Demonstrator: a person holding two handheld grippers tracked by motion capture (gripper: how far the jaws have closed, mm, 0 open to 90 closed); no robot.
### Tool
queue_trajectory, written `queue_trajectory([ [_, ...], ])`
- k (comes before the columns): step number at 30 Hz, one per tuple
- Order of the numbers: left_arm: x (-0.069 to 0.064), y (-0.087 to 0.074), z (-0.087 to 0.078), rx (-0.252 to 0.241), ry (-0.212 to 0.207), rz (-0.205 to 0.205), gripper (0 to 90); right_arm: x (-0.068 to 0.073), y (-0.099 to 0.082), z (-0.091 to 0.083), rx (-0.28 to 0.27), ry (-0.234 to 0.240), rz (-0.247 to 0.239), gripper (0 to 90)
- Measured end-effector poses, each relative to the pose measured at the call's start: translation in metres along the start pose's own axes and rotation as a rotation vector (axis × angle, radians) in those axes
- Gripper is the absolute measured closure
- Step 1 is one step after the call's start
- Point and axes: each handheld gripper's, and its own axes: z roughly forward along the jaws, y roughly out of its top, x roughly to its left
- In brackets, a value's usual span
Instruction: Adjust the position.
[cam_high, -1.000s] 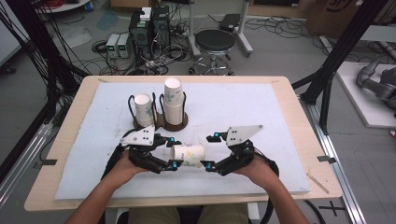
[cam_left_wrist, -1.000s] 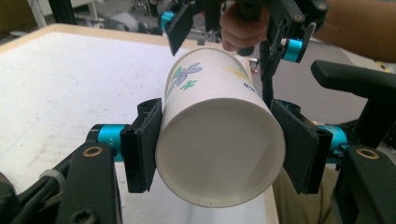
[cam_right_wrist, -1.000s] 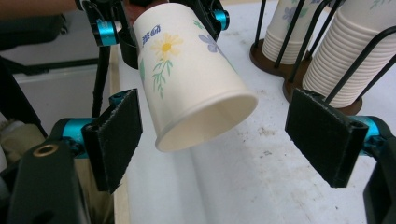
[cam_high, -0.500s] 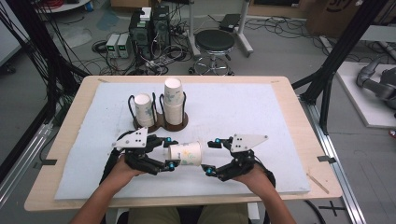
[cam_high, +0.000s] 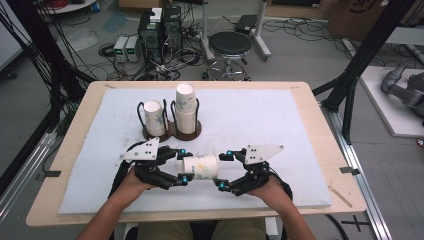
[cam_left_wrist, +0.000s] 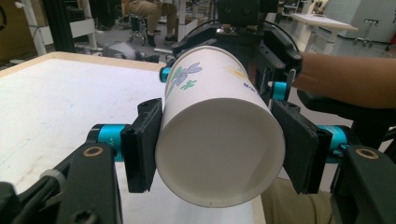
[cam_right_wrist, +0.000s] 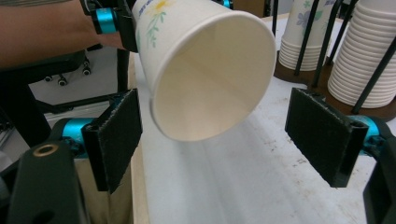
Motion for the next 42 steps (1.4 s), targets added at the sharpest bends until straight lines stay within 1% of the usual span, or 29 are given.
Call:
queue_trajectory([
  [1, 0.0, 0.001, 0.001, 0.0, -0.009, 0.001, 36.9, -0.001, 0.0, 0.001, -0.001, 0.005, -0.006, 19.4],
  [2, -0.001, 0.001, 0.002, 0.0, -0.017, 0.005, 36.9, 0.0, 0.0, 0.003, 0.002, 0.02, 0.0, 19.4],
  [4, -0.002, 0.002, 0.004, 0.001, -0.028, 0.009, 36.9, 0.0, 0.0, 0.005, 0.005, 0.028, -0.002, 19.4],
  [5, -0.002, 0.002, 0.005, 0.003, -0.032, 0.012, 36.9, 0.001, 0.0, 0.006, 0.002, 0.045, -0.002, 19.5],
  [6, -0.003, 0.002, 0.005, 0.002, -0.036, 0.016, 36.9, 0.002, 0.001, 0.007, -0.003, 0.047, -0.005, 19.5],
  [9, -0.002, 0.001, 0.006, -0.002, -0.043, 0.016, 36.9, 0.003, 0.002, 0.008, -0.009, 0.045, -0.024, 20.4],
  [10, -0.002, 0.001, 0.006, 0.0, -0.048, 0.02, 36.9, 0.003, 0.002, 0.008, -0.012, 0.051, -0.026, 20.5],
  [12, -0.002, 0.001, 0.006, 0.003, -0.051, 0.022, 36.9, 0.002, 0.002, 0.008, -0.021, 0.072, -0.027, 24.6],
  [14, -0.002, 0.001, 0.006, 0.005, -0.057, 0.026, 36.9, 0.002, 0.001, 0.008, -0.027, 0.077, -0.028, 24.7],
  [15, -0.002, 0.001, 0.006, 0.003, -0.06, 0.028, 36.9, 0.001, 0.0, 0.008, -0.03, 0.091, -0.027, 25.0],
  [17, -0.002, 0.001, 0.005, 0.004, -0.063, 0.029, 36.9, 0.001, 0.0, 0.009, -0.035, 0.102, -0.028, 26.2],
  [20, -0.003, 0.0, 0.005, -0.001, -0.065, 0.025, 37.1, 0.0, -0.001, 0.008, -0.04, 0.117, -0.029, 29.1],
  [23, -0.003, 0.0, 0.005, 0.001, -0.062, 0.025, 37.0, 0.0, -0.002, 0.007, -0.043, 0.119, -0.032, 30.3],
  [26, -0.003, -0.001, 0.005, 0.001, -0.061, 0.007, 36.3, -0.001, -0.002, 0.006, -0.044, 0.13, -0.026, 32.3],
  [27, -0.004, -0.001, 0.006, 0.009, -0.053, 0.002, 35.0, -0.001, -0.002, 0.005, -0.051, 0.14, -0.022, 32.3],
  [28, -0.005, -0.001, 0.007, 0.024, -0.044, -0.01, 29.3, -0.002, -0.002, 0.005, -0.052, 0.141, -0.025, 32.3],
  [29, -0.006, -0.001, 0.008, 0.037, -0.036, -0.011, 24.4, -0.002, -0.001, 0.004, -0.05, 0.142, -0.025, 32.4],
  [31, -0.008, -0.001, 0.009, 0.057, -0.024, -0.001, 20.8, -0.002, -0.001, 0.004, -0.046, 0.151, -0.025, 32.5],
  [33, -0.009, 0.0, 0.01, 0.072, -0.011, -0.005, 15.8, -0.001, -0.001, 0.003, -0.041, 0.153, -0.027, 32.5],
  [36, -0.011, 0.003, 0.008, 0.09, -0.003, 0.004, 15.4, -0.002, 0.0, 0.002, -0.024, 0.143, -0.028, 32.3],
  [38, -0.011, 0.006, 0.006, 0.107, 0.008, 0.009, 15.3, -0.002, 0.002, 0.001, 0.003, 0.115, -0.042, 32.3],
  [39, -0.011, 0.007, 0.005, 0.121, 0.015, 0.016, 15.3, -0.001, 0.003, 0.0, 0.015, 0.106, -0.045, 32.3],
  [42, -0.01, 0.009, 0.003, 0.148, 0.039, 0.019, 15.3, -0.001, 0.007, 0.0, 0.062, 0.077, -0.063, 32.3],
])
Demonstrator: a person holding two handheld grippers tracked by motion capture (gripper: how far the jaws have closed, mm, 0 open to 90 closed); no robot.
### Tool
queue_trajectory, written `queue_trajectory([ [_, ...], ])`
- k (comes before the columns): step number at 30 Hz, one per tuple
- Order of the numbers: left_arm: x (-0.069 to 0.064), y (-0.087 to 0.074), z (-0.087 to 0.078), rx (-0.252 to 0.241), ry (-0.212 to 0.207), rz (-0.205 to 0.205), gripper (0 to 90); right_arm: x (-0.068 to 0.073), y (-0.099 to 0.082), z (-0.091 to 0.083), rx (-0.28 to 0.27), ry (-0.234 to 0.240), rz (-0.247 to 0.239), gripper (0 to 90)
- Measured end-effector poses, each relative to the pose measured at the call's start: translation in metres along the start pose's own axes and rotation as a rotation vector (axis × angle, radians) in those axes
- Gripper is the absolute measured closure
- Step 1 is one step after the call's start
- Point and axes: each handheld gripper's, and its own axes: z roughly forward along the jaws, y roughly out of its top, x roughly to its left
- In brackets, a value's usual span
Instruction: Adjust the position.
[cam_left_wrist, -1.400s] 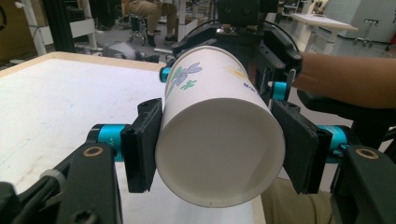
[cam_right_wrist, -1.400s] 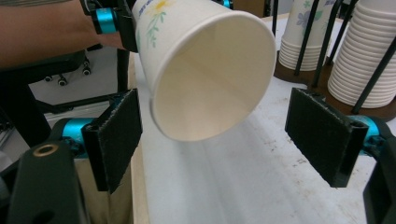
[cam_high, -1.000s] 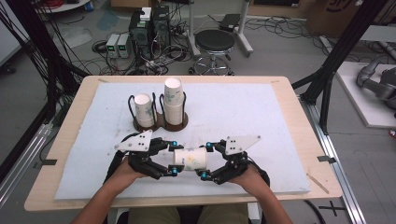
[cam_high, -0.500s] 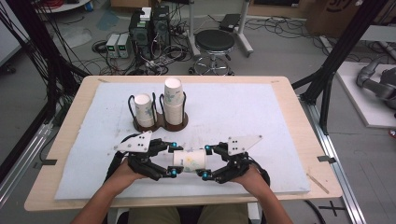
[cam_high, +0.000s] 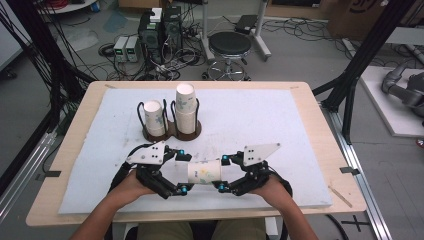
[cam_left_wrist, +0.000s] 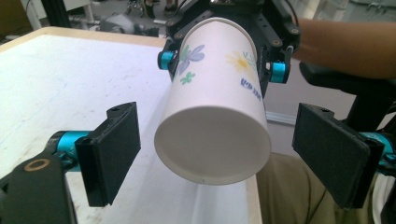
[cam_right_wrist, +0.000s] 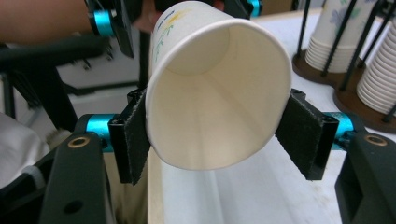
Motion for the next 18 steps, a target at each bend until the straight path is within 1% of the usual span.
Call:
queue_trajectory([
  [1, 0.0, 0.001, 0.0, 0.006, 0.005, -0.005, 15.3, 0.0, 0.002, 0.0, 0.015, -0.003, -0.004, 32.3],
  [4, 0.0, 0.002, 0.0, 0.031, 0.015, 0.0, 15.3, 0.001, 0.007, 0.001, 0.057, -0.016, -0.021, 32.3],
  [5, 0.0, 0.003, 0.0, 0.04, 0.014, 0.004, 15.3, 0.001, 0.01, 0.001, 0.078, -0.019, -0.038, 32.2],
  [9, 0.0, 0.005, 0.001, 0.07, 0.015, 0.013, 15.3, 0.002, 0.018, 0.003, 0.133, -0.026, -0.067, 32.2],
  [11, 0.0, 0.006, 0.002, 0.088, 0.016, 0.025, 15.3, 0.002, 0.022, 0.003, 0.156, -0.037, -0.084, 32.2],
  [12, -0.001, 0.006, 0.002, 0.091, 0.017, 0.019, 15.3, 0.002, 0.024, 0.004, 0.169, -0.038, -0.089, 32.2],
  [14, 0.0, 0.007, 0.003, 0.109, 0.018, 0.027, 15.4, 0.002, 0.028, 0.004, 0.192, -0.04, -0.102, 32.1],
  [15, 0.0, 0.008, 0.004, 0.125, 0.02, 0.033, 15.4, 0.002, 0.031, 0.005, 0.208, -0.043, -0.11, 32.1],
  [18, 0.0, 0.009, 0.005, 0.138, 0.023, 0.033, 15.5, 0.002, 0.04, 0.007, 0.266, -0.048, -0.143, 32.1],
])
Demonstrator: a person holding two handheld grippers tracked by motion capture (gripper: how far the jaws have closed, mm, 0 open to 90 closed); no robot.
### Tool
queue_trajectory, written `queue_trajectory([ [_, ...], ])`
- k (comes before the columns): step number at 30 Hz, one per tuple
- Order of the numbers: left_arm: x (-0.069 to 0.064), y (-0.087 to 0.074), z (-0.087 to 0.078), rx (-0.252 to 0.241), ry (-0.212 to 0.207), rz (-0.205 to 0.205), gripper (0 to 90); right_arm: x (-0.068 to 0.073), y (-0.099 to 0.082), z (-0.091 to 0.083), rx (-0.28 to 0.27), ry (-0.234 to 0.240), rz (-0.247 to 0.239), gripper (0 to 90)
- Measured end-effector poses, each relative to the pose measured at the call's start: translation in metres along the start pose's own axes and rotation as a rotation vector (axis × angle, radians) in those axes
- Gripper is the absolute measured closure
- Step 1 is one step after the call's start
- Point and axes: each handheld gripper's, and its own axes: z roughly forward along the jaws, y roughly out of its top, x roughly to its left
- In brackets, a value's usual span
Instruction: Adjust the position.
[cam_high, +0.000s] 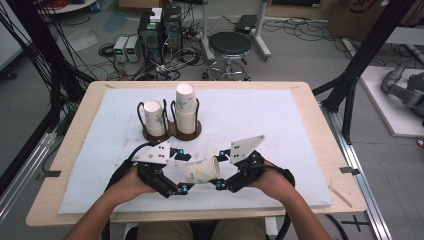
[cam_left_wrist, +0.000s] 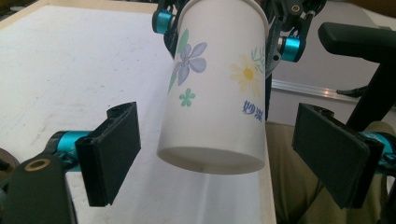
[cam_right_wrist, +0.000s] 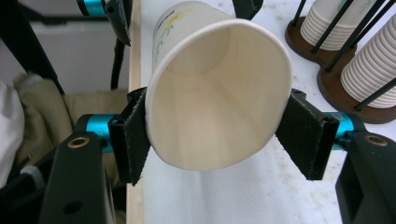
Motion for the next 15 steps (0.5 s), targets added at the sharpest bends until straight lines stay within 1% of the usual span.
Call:
queue_trajectory([
  [1, 0.001, 0.001, 0.0, 0.013, 0.002, 0.008, 15.5, 0.0, 0.003, 0.0, 0.017, 0.0, -0.01, 32.1],
  [4, 0.001, 0.002, 0.002, 0.028, 0.005, 0.009, 15.6, 0.0, 0.012, 0.0, 0.073, -0.001, -0.038, 32.0],
  [6, 0.001, 0.003, 0.003, 0.048, 0.007, 0.019, 15.7, -0.001, 0.018, 0.001, 0.109, -0.006, -0.061, 32.0],
  [9, 0.0, 0.004, 0.004, 0.061, 0.005, 0.022, 15.7, 0.0, 0.026, 0.003, 0.152, -0.008, -0.086, 32.0],
  [13, 0.0, 0.007, 0.006, 0.079, 0.003, 0.032, 15.9, 0.0, 0.035, 0.005, 0.202, -0.008, -0.107, 31.9],
  [15, 0.0, 0.007, 0.007, 0.085, 0.001, 0.033, 16.2, 0.0, 0.038, 0.006, 0.227, -0.01, -0.106, 31.9],
])
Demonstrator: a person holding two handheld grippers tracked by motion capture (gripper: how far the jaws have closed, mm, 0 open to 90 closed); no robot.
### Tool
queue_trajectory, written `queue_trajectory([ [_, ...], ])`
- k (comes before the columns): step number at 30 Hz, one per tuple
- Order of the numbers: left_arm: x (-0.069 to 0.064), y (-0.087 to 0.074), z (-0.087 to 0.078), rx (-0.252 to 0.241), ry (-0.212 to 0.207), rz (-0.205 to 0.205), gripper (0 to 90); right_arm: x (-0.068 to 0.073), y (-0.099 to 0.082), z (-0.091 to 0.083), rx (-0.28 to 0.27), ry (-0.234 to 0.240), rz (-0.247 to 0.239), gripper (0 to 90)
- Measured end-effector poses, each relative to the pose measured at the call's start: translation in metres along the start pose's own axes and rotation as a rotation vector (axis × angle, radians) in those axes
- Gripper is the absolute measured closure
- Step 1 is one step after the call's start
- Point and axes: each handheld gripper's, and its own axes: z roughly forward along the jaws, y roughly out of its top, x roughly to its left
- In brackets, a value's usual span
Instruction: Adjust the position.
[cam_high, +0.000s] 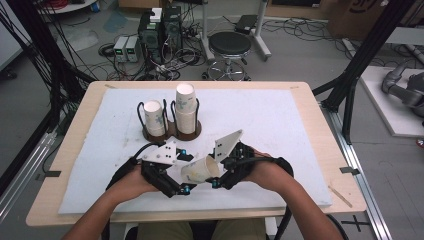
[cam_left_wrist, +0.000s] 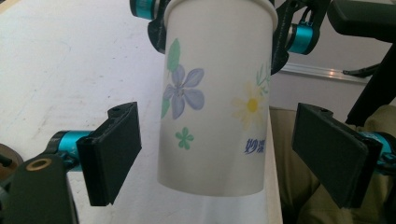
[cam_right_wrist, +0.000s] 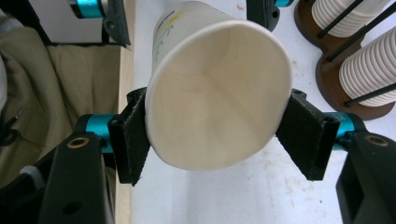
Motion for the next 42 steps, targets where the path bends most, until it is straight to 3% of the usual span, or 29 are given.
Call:
queue_trajectory([
  [23, 0.001, 0.0, 0.014, 0.111, -0.009, 0.009, 20.1, 0.001, 0.028, 0.009, 0.198, 0.021, -0.073, 31.8],
  [34, 0.003, 0.001, 0.017, 0.139, -0.02, 0.01, 23.5, 0.001, 0.03, 0.013, 0.223, 0.037, -0.08, 31.8],
  [42, 0.0, 0.001, 0.021, 0.134, -0.034, 0.003, 29.4, 0.002, 0.03, 0.015, 0.241, 0.039, -0.086, 31.7],
])
